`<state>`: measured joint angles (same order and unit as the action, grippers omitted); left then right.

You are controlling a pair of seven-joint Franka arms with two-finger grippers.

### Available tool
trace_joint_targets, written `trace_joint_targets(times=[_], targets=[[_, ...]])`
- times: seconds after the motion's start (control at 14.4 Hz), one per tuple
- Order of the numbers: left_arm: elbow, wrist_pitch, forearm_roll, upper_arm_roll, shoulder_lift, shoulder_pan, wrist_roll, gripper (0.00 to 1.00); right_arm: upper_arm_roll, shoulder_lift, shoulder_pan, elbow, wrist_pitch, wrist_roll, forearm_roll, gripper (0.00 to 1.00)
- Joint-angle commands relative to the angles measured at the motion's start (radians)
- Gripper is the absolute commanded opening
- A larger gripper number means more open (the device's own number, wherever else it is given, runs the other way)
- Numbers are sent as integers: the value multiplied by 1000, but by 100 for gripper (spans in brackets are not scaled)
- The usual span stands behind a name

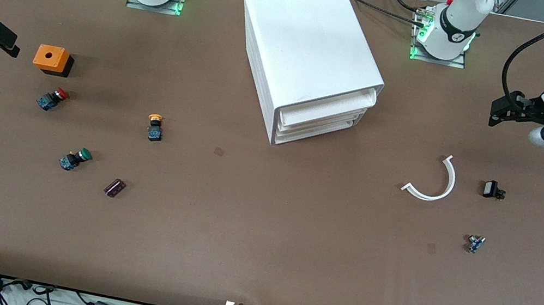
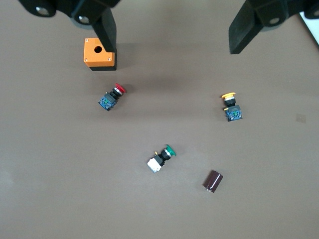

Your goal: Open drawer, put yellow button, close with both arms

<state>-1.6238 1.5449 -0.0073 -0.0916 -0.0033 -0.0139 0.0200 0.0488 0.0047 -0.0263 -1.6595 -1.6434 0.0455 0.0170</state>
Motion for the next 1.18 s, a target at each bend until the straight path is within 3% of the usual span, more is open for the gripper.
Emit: trace_joint_targets(times=[0.0,0.63,0.84,1.11], targets=[[19,-20,-14,0,3,3,18,100,-7,-17,-11,-16,2,14,0,100],[21,-20,-14,0,23,5,9,100,-7,-18,-6,-16,-4,14,0,100],[39,-75,-20,0,57,0,14,100,-9,-18,-6,-17,2,14,1,100],[67,-166,-152,1,83,8,21,100,-9,-18,-7,-17,1,14,8,100]])
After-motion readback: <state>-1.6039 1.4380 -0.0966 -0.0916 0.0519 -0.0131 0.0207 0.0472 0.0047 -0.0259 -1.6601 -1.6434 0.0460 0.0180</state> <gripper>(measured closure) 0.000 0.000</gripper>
